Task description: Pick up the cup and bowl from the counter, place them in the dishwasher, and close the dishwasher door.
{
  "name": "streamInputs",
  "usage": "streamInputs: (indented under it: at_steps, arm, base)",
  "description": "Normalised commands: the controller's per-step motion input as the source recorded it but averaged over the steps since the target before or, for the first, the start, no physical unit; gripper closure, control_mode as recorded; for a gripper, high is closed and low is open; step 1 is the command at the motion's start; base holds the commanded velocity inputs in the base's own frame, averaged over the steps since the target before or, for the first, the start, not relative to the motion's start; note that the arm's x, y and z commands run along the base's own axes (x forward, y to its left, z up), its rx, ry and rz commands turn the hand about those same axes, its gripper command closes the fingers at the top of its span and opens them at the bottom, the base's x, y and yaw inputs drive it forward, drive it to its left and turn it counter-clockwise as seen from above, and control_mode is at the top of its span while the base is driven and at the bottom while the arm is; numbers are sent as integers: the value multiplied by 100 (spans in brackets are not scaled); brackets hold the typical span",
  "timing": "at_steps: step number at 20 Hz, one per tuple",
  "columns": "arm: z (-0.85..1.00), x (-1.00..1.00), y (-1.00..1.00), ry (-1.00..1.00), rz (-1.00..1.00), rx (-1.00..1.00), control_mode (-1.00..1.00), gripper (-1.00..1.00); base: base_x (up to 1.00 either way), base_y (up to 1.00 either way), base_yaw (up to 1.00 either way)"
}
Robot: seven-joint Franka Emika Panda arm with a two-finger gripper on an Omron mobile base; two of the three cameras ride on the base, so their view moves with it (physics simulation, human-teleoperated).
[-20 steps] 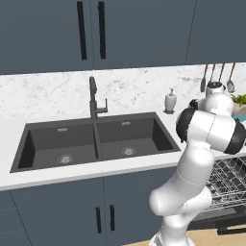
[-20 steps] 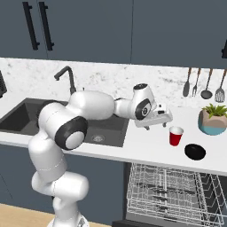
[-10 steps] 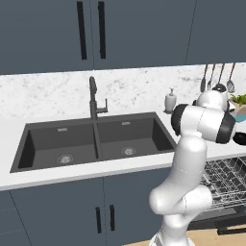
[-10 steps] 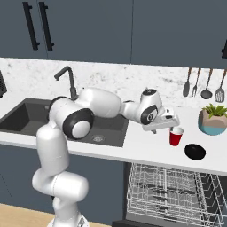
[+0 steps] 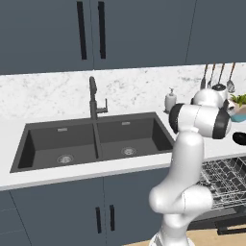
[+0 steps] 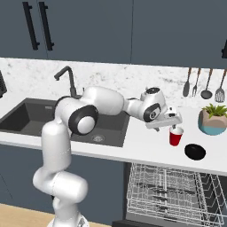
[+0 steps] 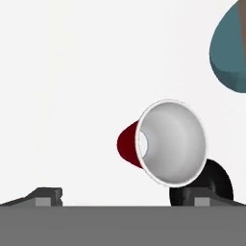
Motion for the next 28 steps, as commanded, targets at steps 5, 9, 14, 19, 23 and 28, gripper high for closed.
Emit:
streamInputs:
  at_steps: [5,9,14,19,23,28]
  arm:
    - [-5,29,-13,0,0,0,-100,-100]
    - [-18,11,-2,0,0,0,-100,-100]
    - [-26,2,-11,0,0,0,-100,-100]
    - [-25,9,-21,0,0,0,-100,-100]
    - [-23,8,-19,1,0,0,-100,-100]
    - [-5,0,-7,0,1,2,-100,-100]
  base:
    - [0,0,0]
    - [0,0,0]
    - [0,0,0]
    - [0,0,0]
    - [0,0,0]
    - [0,0,0]
